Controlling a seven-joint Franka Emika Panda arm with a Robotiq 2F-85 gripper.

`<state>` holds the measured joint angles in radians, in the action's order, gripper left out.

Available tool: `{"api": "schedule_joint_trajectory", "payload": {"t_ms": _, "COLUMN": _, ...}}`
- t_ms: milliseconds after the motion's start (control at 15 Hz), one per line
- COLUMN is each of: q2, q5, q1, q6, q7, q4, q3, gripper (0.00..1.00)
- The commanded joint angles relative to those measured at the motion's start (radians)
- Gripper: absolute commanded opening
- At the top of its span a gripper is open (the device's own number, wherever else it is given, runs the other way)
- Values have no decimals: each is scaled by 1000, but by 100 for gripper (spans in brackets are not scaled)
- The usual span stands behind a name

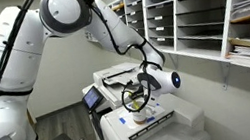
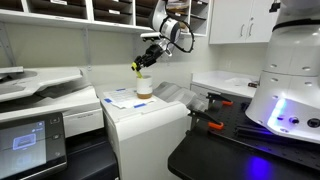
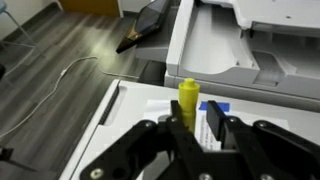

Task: Put the marker in the cup

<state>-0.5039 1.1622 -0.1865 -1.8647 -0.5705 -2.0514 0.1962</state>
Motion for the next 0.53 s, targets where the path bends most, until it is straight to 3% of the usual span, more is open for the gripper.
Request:
{"api": "schedule_joint_trajectory", "payload": {"t_ms": 0, "q2": 33, "q5": -39, "q1": 47, "q6": -98, "q7": -43, "q4": -20, "q3": 22, "gripper": 67}}
{"api": "schedule_joint_trajectory", "payload": {"t_ms": 267, "q2": 108, "q5": -151, "q1": 141, "q6": -326, "q7": -92, "q4": -73, "q3": 17, "gripper": 98}}
{"api": "schedule_joint_trajectory", "payload": {"t_ms": 467, "q2": 182, "q5": -278, "q1": 231, "q6": -500, "q7": -191, "q4": -139, "q3": -3, "gripper": 100}}
